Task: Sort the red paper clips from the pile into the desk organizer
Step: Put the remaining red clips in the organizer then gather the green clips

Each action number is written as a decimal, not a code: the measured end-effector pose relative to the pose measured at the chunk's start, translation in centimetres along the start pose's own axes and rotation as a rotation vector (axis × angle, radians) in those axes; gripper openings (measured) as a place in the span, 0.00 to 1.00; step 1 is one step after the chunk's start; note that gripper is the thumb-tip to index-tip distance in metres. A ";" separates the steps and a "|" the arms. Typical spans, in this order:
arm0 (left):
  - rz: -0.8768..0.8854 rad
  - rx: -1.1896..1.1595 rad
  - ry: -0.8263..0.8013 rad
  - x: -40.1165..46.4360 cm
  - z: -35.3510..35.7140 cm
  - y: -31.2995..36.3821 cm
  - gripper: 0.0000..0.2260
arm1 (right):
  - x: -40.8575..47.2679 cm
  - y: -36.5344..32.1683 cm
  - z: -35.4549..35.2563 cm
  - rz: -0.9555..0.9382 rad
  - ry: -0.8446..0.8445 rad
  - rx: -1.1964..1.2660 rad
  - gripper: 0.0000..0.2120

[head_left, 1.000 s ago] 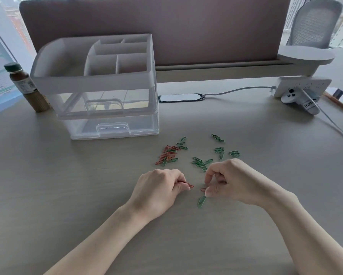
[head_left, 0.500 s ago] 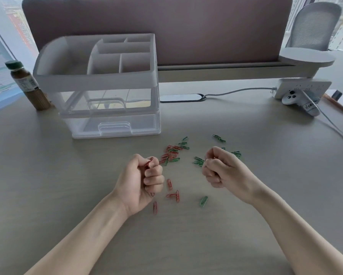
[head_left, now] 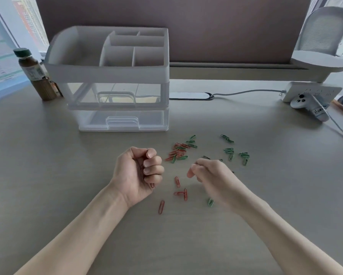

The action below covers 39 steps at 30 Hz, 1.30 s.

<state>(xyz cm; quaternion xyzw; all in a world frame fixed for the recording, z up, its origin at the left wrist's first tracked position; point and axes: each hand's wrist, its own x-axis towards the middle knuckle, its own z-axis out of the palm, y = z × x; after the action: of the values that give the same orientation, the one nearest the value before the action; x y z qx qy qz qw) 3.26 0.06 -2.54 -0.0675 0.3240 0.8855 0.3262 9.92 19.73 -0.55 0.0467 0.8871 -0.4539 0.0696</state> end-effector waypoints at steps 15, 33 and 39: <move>-0.072 -0.187 0.010 -0.8 -0.4 0.8 0.13 | -0.8 -1.2 1.7 -0.308 -0.124 -0.699 0.11; 0.264 1.901 0.336 -6.8 0.9 -1.7 0.20 | 0.9 0.7 -0.8 0.076 -0.159 0.882 0.13; 0.061 2.100 0.306 -6.7 1.8 -2.1 0.11 | 1.2 1.5 -1.0 0.120 -0.301 1.000 0.13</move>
<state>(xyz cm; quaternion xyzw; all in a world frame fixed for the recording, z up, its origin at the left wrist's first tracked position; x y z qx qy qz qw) 9.94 -1.14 -0.03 0.1457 0.9654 0.1515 0.1543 8.91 21.38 -1.35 0.0595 0.5382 -0.8186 0.1913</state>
